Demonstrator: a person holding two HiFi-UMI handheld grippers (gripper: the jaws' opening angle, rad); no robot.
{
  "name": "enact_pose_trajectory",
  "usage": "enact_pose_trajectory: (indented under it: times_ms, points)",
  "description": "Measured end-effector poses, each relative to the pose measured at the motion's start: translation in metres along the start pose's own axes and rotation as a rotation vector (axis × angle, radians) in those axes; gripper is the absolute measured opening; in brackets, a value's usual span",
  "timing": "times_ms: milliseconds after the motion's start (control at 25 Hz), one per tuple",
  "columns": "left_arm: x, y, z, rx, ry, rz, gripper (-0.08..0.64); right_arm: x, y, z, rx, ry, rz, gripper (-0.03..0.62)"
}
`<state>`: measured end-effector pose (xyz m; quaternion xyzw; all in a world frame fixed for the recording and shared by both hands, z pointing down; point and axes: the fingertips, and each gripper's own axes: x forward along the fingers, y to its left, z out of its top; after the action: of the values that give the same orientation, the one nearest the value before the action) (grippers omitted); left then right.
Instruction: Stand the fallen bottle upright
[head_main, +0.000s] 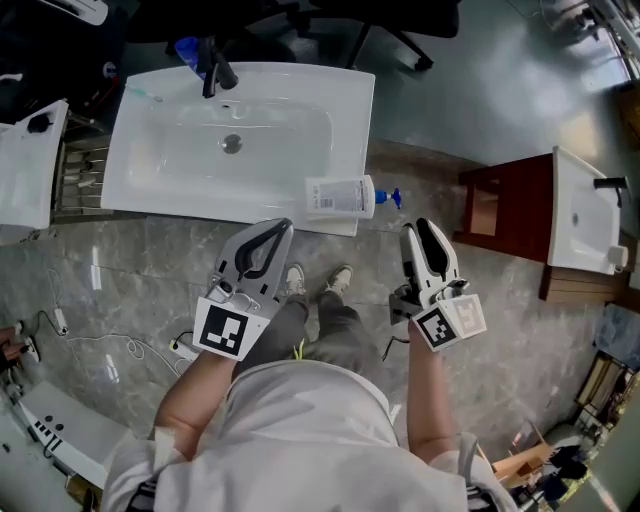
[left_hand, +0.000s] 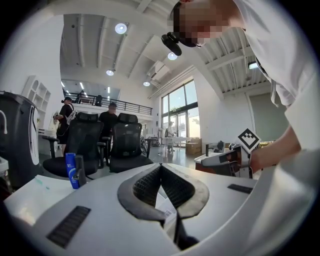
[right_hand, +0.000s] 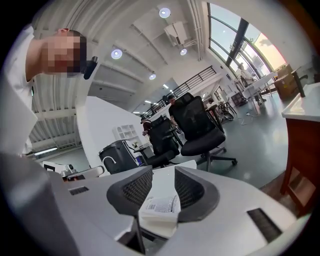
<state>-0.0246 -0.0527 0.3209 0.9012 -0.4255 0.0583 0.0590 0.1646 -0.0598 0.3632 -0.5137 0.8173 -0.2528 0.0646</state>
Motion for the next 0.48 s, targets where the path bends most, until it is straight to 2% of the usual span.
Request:
enact_pose_trajectory:
  times_ms: [240,480]
  points:
    - [0.02,0.002,-0.023,-0.006,0.031,0.014,0.017,0.011,-0.033,-0.032,0.104,0.026,0.02,0.215]
    - [0.035,0.0,-0.053,0.004,0.078,0.017,0.017,0.02,-0.065,-0.056,0.243,0.022,0.023,0.239]
